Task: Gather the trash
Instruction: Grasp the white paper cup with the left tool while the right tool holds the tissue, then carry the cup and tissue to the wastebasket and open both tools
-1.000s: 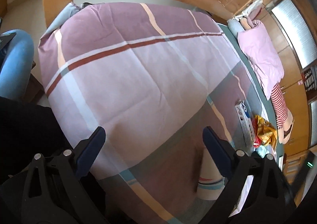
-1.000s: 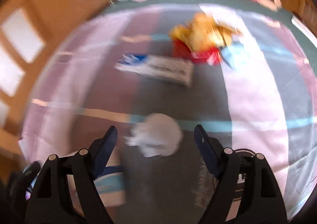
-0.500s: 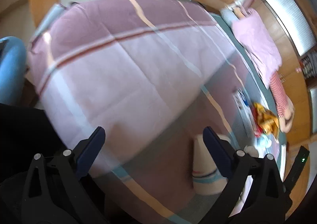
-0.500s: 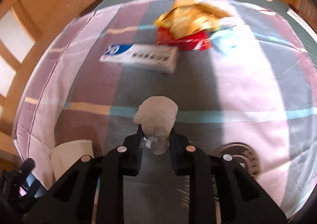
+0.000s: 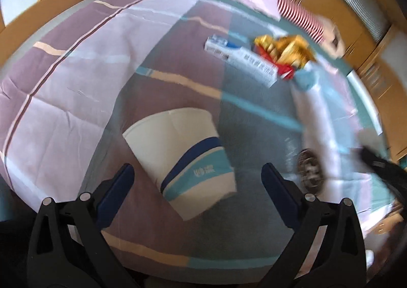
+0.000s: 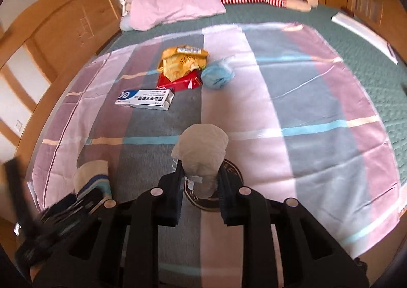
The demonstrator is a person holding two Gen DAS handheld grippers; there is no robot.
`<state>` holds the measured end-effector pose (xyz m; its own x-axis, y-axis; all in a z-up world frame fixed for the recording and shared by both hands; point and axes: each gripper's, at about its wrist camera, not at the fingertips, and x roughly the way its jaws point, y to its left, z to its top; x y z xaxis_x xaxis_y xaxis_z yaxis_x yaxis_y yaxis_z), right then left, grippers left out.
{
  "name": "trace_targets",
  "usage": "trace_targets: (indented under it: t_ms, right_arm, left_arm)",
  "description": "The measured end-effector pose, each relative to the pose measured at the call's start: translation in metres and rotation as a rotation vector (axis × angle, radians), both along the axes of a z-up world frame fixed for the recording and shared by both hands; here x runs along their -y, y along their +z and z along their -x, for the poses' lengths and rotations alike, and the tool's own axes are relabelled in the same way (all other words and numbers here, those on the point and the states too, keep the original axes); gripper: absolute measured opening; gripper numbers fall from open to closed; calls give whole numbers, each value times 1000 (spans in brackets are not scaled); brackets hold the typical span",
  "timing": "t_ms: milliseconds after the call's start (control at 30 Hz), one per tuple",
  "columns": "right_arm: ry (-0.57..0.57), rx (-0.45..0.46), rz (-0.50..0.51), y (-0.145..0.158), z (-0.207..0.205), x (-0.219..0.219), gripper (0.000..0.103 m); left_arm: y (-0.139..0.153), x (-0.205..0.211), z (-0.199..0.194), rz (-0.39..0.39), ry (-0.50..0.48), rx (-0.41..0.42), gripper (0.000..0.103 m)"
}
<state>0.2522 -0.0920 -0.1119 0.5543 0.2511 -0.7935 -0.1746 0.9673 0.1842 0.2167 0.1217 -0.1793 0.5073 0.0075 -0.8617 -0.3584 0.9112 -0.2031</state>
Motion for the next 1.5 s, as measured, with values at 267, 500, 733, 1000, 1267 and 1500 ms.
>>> trace_targets:
  t_ms: [267,500,733,1000,1267,1500]
  right_arm:
    - [29,57,-3,17,47,7,24]
    - [16,63,-3,15,73,12,24]
    - [10,83,-4,21,93,13,24]
    - [1,163,-28,52,127,35,24]
    - [-32,181,-14,73,181,85,24]
    - [59,-2,96,34,217,95,33]
  left_arm:
    - [-21,1,-4,-5,-41,-53,69]
    - [-11,-1,4,-8,-35,-2,68]
    - [18,8,24,-59,-87,137,68]
    - [41,23,56,-110,-164,254,68]
    - [39,18,78,-80,-186,261,68]
    - [37,6,89,20,-187,282,68]
